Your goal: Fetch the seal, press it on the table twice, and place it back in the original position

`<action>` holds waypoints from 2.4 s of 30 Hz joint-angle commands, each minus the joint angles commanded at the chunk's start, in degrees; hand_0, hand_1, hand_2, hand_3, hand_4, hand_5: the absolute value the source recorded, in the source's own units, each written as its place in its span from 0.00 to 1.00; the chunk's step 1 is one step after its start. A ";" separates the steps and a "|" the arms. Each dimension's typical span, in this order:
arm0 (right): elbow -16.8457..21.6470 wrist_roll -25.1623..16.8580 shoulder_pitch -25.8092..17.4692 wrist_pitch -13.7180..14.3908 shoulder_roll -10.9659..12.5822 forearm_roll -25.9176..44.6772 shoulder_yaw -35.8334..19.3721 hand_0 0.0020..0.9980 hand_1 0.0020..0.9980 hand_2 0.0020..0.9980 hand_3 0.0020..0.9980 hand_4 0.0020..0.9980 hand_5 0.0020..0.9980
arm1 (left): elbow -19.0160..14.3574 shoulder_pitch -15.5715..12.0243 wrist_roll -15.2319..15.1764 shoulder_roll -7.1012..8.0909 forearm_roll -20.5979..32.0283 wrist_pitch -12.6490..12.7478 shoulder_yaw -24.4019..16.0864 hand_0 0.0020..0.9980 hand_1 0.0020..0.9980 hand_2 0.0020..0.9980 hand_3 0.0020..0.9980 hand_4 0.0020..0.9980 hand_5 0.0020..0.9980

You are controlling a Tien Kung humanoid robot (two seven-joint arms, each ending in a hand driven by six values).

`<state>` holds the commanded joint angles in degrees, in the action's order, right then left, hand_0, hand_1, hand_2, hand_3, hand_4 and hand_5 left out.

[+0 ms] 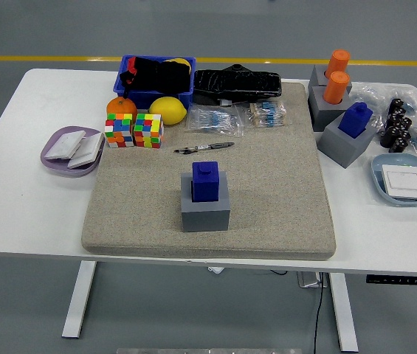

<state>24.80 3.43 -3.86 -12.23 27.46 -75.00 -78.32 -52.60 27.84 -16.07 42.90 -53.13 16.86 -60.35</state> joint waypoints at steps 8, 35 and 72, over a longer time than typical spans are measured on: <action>0.04 0.01 0.48 -0.03 0.66 0.22 0.57 0.79 0.70 0.66 0.65 0.83 0.48 | -0.77 -1.46 0.01 0.32 -0.05 -0.06 -1.67 0.92 0.89 0.86 0.86 0.83 0.18; -0.26 -0.02 0.37 0.15 1.02 0.10 1.09 0.79 0.70 0.66 0.65 0.82 0.47 | -1.26 -1.71 -0.04 0.27 0.72 -0.13 -1.74 0.91 0.89 0.86 0.85 0.82 0.17; -0.49 0.33 -0.44 0.15 -0.34 -0.76 -1.91 0.79 0.69 0.67 0.65 0.82 0.47 | -2.11 0.28 0.10 -0.09 0.79 -0.14 0.02 0.91 0.88 0.85 0.85 0.82 0.17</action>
<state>24.32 3.76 -4.30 -12.08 27.12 -75.77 -80.23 -54.71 28.12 -15.97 42.81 -52.35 16.72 -60.33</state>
